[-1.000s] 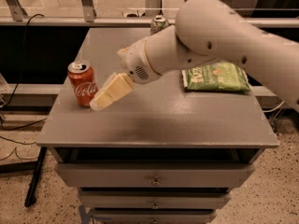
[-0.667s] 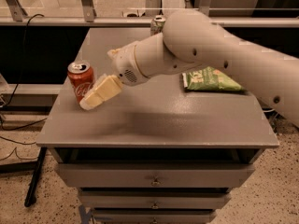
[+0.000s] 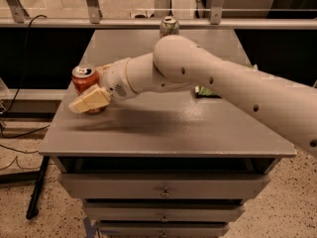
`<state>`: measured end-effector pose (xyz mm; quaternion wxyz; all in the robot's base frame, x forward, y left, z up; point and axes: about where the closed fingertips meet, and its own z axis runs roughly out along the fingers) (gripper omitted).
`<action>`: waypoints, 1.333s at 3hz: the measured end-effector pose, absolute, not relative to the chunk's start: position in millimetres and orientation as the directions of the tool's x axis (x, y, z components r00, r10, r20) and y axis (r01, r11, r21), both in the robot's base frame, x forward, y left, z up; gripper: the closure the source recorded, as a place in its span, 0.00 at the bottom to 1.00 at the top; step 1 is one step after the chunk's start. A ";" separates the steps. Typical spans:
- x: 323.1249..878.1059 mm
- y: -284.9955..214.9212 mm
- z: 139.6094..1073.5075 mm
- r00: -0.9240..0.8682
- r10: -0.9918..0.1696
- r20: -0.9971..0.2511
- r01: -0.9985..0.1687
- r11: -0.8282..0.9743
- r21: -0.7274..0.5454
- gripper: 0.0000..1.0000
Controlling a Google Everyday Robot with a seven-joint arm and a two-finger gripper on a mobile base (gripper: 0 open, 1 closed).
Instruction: Knock coke can over
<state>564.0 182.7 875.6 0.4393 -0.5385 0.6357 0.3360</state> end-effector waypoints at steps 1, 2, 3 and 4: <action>567.5 193.3 871.2 -0.052 -0.352 -0.935 -0.979 0.202 -0.022 0.47; 573.0 186.7 871.0 -0.070 -0.329 -0.942 -0.974 0.226 -0.007 0.71; 580.4 164.4 878.1 -0.078 -0.330 -0.941 -0.965 0.263 -0.012 0.94; 587.5 136.1 883.5 -0.073 -0.365 -0.928 -0.957 0.286 -0.037 1.00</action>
Offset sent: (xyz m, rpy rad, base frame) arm 0.0189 -0.0111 -0.0054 0.0890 0.0384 -0.0733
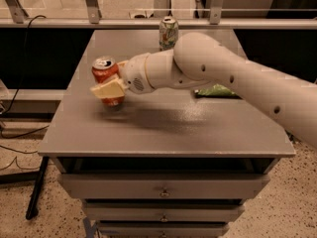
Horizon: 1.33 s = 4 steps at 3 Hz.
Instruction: Knock coke can over
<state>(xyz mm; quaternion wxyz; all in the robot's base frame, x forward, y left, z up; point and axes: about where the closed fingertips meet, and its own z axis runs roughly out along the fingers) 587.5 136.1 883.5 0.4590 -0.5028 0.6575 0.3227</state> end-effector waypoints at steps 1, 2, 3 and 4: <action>596.1 111.2 887.9 -0.062 -0.444 -0.894 -0.958 0.276 -0.071 1.00; 605.9 86.8 887.8 -0.041 -0.565 -0.824 -0.967 0.231 -0.111 1.00; 608.8 69.2 879.9 -0.023 -0.665 -0.746 -0.974 0.183 -0.133 1.00; 606.7 59.3 869.9 0.008 -0.754 -0.656 -0.979 0.128 -0.159 1.00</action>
Offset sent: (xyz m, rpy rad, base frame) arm 0.0321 -0.0873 0.0017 -0.4135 -0.0195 0.0892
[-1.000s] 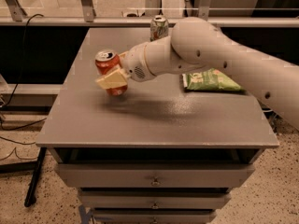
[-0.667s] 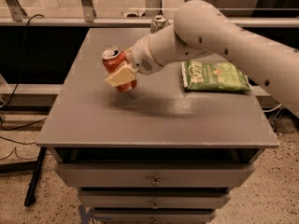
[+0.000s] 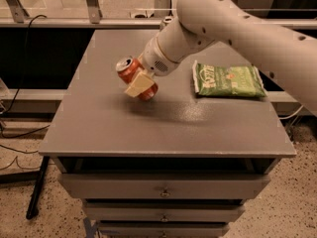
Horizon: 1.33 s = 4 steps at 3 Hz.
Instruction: Knock coke can over
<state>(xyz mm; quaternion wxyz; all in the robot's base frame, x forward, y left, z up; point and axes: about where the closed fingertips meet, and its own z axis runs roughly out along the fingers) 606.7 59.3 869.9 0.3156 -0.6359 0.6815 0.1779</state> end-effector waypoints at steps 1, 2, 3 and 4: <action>603.5 56.7 859.7 0.035 -0.809 -0.587 -0.981 0.083 -0.173 1.00; 601.0 57.6 856.2 0.057 -0.839 -0.541 -0.981 0.055 -0.188 1.00; 600.9 57.7 857.5 0.057 -0.839 -0.541 -0.981 0.055 -0.188 0.82; 595.5 67.2 857.9 0.083 -0.843 -0.532 -0.982 0.021 -0.186 0.59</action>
Offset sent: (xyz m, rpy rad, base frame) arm -0.0095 -0.0029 -0.0194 -0.2678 -0.0503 0.0847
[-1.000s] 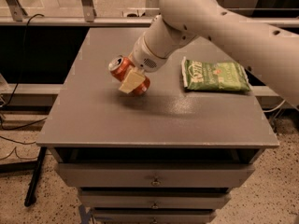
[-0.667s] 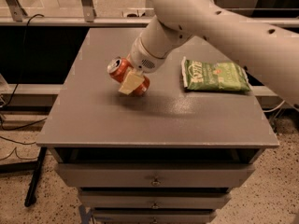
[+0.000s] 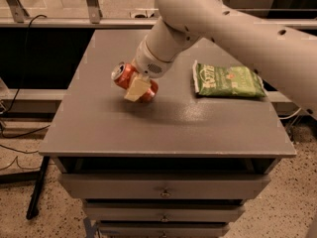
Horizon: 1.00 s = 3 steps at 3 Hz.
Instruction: Knock coke can over
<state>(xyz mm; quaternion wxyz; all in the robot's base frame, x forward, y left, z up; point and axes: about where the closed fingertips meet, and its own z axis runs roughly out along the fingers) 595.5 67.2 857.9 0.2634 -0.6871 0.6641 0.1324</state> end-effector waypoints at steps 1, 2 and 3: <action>595.4 67.3 858.3 0.083 -0.843 -0.532 -0.982 0.020 -0.186 0.36; 581.9 89.7 863.6 0.157 -0.843 -0.515 -0.978 -0.062 -0.197 0.12; 572.0 104.4 864.7 0.204 -0.839 -0.505 -0.973 -0.116 -0.199 0.00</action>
Offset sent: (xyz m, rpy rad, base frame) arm -0.0300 0.0490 0.0150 -0.0412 -0.0310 0.1822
